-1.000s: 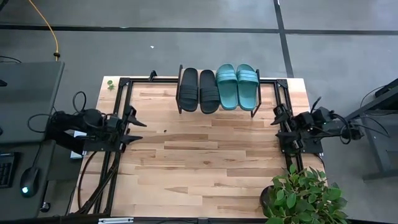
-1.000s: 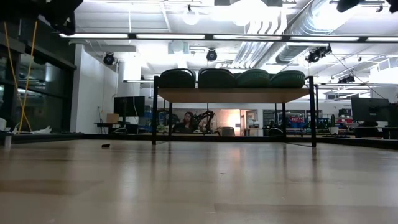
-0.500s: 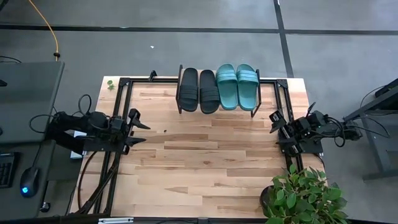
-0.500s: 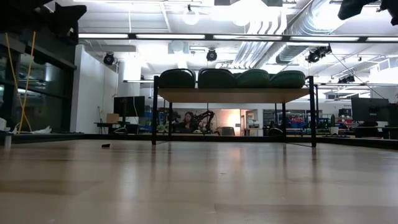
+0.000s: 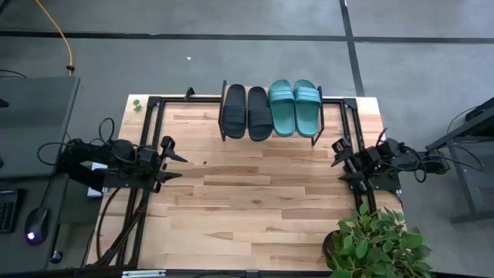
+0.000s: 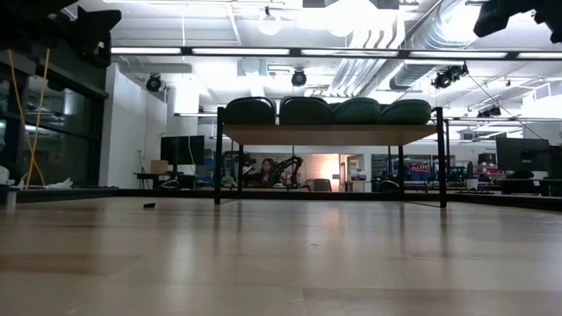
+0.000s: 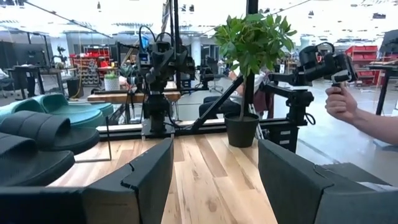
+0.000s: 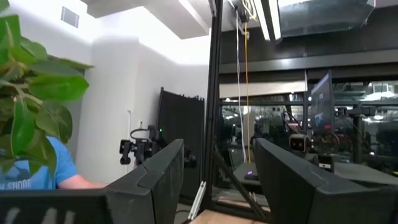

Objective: Pick and place slides into the shelf
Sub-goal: Return to Home Position

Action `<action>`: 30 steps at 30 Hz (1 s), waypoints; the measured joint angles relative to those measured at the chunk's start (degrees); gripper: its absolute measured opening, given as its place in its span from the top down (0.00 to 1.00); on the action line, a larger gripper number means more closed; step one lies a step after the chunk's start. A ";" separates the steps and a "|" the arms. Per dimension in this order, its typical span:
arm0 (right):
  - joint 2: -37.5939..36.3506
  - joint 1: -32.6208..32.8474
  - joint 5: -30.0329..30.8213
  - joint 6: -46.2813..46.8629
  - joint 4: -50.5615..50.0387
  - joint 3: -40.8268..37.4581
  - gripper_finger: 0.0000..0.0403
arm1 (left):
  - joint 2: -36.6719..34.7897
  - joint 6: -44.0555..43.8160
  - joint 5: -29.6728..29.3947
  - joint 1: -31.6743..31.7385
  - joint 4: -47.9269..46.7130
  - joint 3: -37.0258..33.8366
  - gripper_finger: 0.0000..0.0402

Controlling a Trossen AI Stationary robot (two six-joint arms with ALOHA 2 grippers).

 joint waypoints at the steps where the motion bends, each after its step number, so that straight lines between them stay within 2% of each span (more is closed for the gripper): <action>1: 0.00 0.00 0.00 -0.12 -0.38 0.00 0.53 | 0.00 0.00 0.00 0.00 0.40 -0.38 0.46; 7: 0.01 0.00 0.00 -0.17 -1.27 -0.03 0.53 | 0.00 0.00 -1.05 0.00 8.23 -5.15 0.46; 12: 0.04 -0.04 0.01 -0.20 1.95 -3.08 0.53 | 0.00 0.11 -1.11 0.00 12.79 -7.55 0.46; 25: 0.04 -0.02 1.01 -0.25 0.41 -3.15 0.53 | 0.00 1.01 -1.10 0.00 9.76 -8.03 0.46; 30: 0.04 -0.02 0.98 -2.26 -6.34 -3.15 0.53 | 0.00 3.04 -1.09 -0.02 4.03 -8.03 0.46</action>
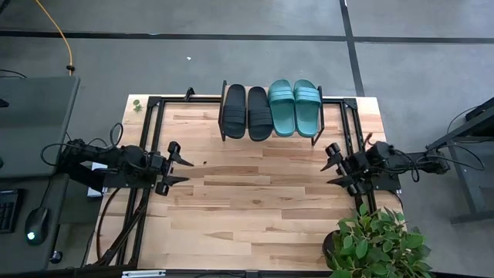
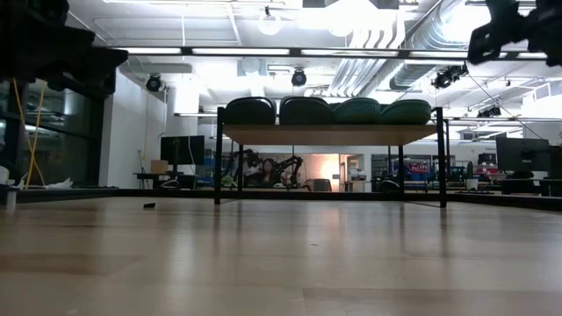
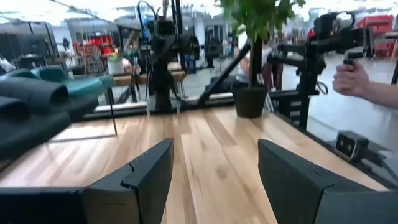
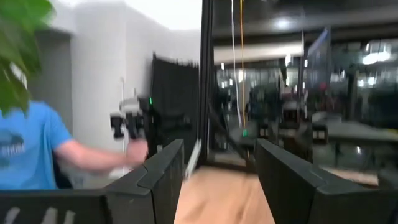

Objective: Pick and place slides into the shelf
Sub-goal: Return to Home Position

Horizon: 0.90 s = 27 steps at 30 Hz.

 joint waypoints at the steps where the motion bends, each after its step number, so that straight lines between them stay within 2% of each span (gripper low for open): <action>1: 0.00 0.00 0.00 -0.69 -1.82 0.00 0.53 | 0.08 0.04 0.06 0.00 -0.35 0.00 0.46; 9: 0.00 0.00 0.11 -4.63 -16.28 -0.02 0.53 | 0.15 0.11 0.50 0.00 -0.25 0.00 0.46; 16: 0.66 0.00 1.22 -5.44 -19.20 0.74 0.53 | 0.25 -0.02 0.57 0.01 -0.23 0.00 0.46; 27: 0.66 0.00 13.67 -3.30 -20.79 0.79 0.53 | 0.26 0.07 0.55 0.00 -0.18 0.00 0.46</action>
